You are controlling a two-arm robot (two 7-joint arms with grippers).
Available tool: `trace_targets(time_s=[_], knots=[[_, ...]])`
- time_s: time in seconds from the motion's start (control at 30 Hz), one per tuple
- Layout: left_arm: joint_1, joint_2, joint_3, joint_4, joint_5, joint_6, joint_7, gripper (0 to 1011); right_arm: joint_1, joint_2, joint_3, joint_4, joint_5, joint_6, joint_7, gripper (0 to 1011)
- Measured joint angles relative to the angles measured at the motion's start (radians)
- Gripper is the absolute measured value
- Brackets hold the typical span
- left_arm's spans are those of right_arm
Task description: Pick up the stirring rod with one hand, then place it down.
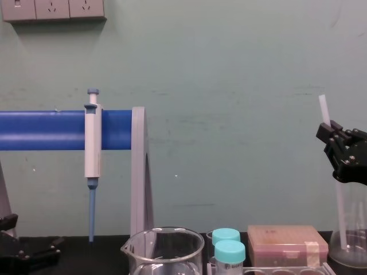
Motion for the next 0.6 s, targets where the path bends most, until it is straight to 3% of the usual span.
trace_targets(time_s=[0.6], knots=[[0.000, 0.000, 0.000, 0.000, 0.000, 0.000, 0.000, 1000, 0.000, 0.000, 0.000, 0.000, 0.000, 0.000, 0.000, 66]])
